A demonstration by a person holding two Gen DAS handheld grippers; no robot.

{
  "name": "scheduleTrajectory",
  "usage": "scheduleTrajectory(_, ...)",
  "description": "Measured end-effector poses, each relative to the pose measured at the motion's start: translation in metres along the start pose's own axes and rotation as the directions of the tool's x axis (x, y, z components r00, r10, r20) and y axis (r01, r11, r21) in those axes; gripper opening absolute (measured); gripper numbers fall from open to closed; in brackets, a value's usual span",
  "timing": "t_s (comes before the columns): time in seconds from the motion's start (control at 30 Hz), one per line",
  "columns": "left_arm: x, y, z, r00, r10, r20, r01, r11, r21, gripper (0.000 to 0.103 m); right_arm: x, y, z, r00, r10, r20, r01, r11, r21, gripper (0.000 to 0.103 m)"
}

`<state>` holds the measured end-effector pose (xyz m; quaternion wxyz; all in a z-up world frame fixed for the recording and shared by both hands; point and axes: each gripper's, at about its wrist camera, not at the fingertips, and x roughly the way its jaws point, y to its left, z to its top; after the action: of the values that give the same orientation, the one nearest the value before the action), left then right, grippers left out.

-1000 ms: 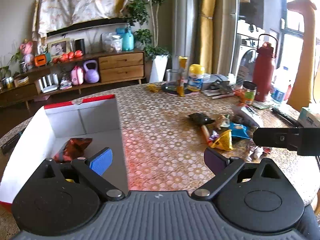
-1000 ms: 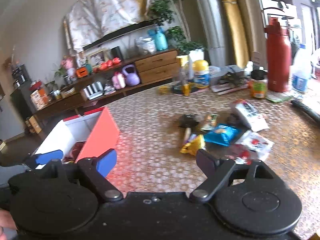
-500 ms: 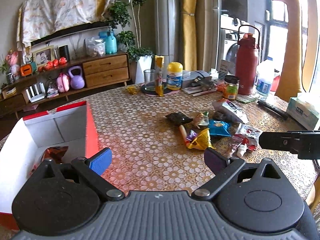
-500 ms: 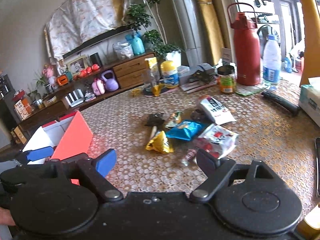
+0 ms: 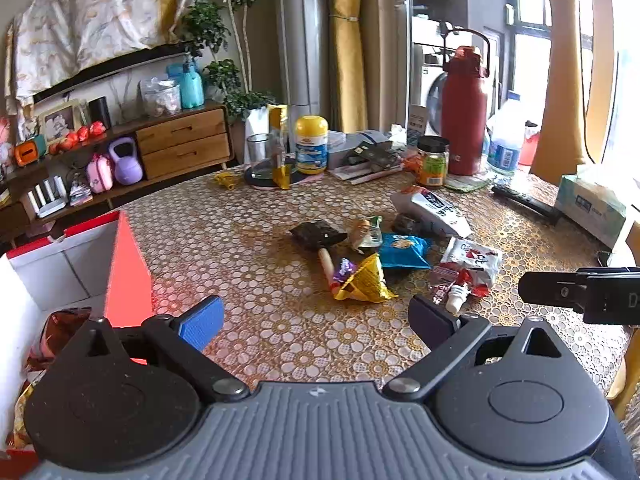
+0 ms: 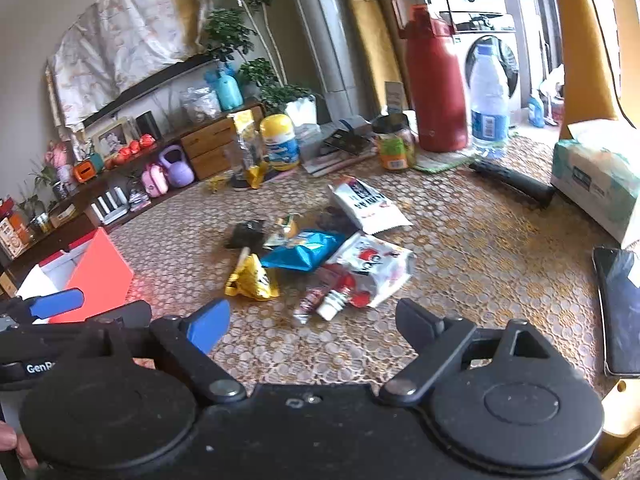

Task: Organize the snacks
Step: 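Withdraw both open tools from the box back over the table, then move left tool to small yellow bag while right tool approaches white red-print bag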

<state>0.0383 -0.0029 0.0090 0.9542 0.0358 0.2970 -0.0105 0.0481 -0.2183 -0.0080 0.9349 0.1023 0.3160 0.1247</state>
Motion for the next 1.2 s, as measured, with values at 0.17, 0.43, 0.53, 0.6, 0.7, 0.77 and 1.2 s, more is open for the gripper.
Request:
scheduleTrajectory(0.17,0.012,-0.007,0.003,1.000,-0.012,-0.001,0.012,1.000,0.020,0.099,0.007,-0.009,-0.001,1.000,-0.016,-0.009,0.016,1.000,0.014,0.090)
scheduleTrajectory(0.43,0.036,-0.015,0.007,0.999,-0.028,-0.016,0.029,0.999,0.036,0.099,0.016,-0.019,-0.003,0.999,-0.042,-0.017,0.043,0.999,0.024,0.090)
scheduleTrajectory(0.53,0.046,-0.018,0.006,0.999,-0.035,-0.023,0.036,0.999,0.039,0.099,0.020,-0.023,-0.003,0.998,-0.052,-0.023,0.052,0.998,0.029,0.090)
scheduleTrajectory(0.6,0.053,-0.020,0.006,0.999,-0.042,-0.029,0.043,0.998,0.038,0.099,0.024,-0.026,-0.004,0.998,-0.060,-0.026,0.061,0.998,0.032,0.090)
scheduleTrajectory(0.7,0.061,-0.022,0.006,0.998,-0.057,-0.034,0.058,0.998,0.035,0.099,0.028,-0.030,-0.004,0.997,-0.070,-0.032,0.071,0.997,0.039,0.090)
scheduleTrajectory(0.77,0.069,-0.024,0.006,0.997,-0.063,-0.041,0.064,0.997,0.038,0.099,0.031,-0.031,-0.004,0.997,-0.071,-0.034,0.073,0.996,0.042,0.091)
scheduleTrajectory(1.2,0.116,-0.031,0.005,0.993,-0.087,-0.075,0.090,0.995,0.040,0.099,0.052,-0.040,-0.007,0.994,-0.090,-0.061,0.094,0.994,0.056,0.091)
